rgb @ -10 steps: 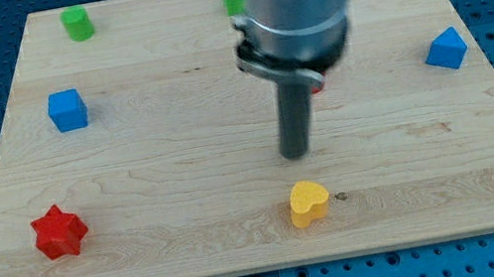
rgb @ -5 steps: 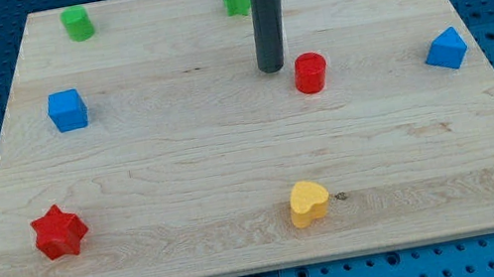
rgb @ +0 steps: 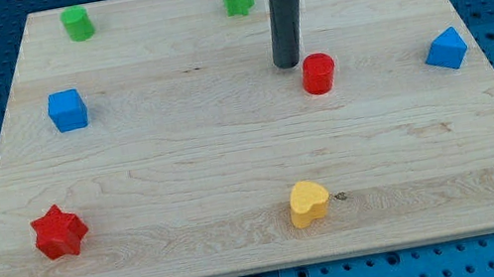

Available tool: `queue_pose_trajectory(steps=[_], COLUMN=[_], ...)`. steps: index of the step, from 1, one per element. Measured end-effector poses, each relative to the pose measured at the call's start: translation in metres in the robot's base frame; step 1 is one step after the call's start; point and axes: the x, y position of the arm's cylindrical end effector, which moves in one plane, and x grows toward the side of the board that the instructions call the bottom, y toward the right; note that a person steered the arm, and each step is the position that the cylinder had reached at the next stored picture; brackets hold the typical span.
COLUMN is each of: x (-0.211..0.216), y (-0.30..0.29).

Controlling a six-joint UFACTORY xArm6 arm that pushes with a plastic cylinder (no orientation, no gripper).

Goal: Locate the red circle bottom right to the board

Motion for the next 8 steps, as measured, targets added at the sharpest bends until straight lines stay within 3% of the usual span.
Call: queue_pose_trajectory(steps=[4, 8], x=[0.042, 0.123], y=[0.054, 0.149])
